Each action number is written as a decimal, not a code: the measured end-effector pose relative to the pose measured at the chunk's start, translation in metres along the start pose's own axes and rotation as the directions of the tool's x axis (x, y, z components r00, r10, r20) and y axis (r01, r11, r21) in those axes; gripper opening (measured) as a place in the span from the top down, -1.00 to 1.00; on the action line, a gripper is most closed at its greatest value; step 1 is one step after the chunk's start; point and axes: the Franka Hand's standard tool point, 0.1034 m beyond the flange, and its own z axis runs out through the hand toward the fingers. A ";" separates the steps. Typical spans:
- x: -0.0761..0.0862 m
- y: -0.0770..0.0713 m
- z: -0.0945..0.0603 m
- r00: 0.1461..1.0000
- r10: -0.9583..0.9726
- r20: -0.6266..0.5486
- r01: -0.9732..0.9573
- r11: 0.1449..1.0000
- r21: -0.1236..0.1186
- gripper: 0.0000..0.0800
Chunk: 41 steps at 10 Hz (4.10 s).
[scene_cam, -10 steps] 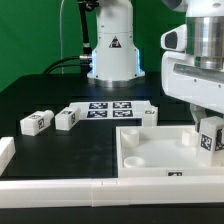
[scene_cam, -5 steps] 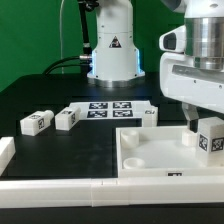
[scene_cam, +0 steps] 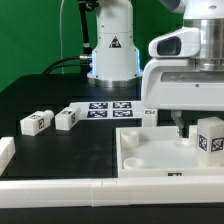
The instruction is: Assemble one leg
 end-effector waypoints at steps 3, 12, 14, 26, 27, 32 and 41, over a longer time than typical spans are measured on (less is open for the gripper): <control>0.000 0.000 -0.004 0.961 -0.275 0.027 0.275 0.961 0.002 -0.62; 0.000 0.000 -0.004 0.998 -0.062 0.019 0.062 0.998 -0.002 0.27; 0.000 -0.001 -0.004 0.970 0.241 0.011 -0.241 0.970 -0.014 0.27; 0.001 -0.002 -0.004 0.502 0.865 -0.005 -0.865 0.502 -0.008 -0.57; 0.002 -0.003 -0.005 0.641 0.767 -0.008 -0.767 0.641 -0.002 -0.57; 0.003 -0.006 -0.006 0.972 0.235 -0.009 -0.235 0.972 0.000 -0.62; 0.005 -0.002 -0.006 0.982 -0.186 -0.009 0.186 0.982 -0.005 0.28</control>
Offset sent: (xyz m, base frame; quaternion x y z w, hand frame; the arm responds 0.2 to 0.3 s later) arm 0.0013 0.0043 0.0066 0.0229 -0.0137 -0.2525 0.9672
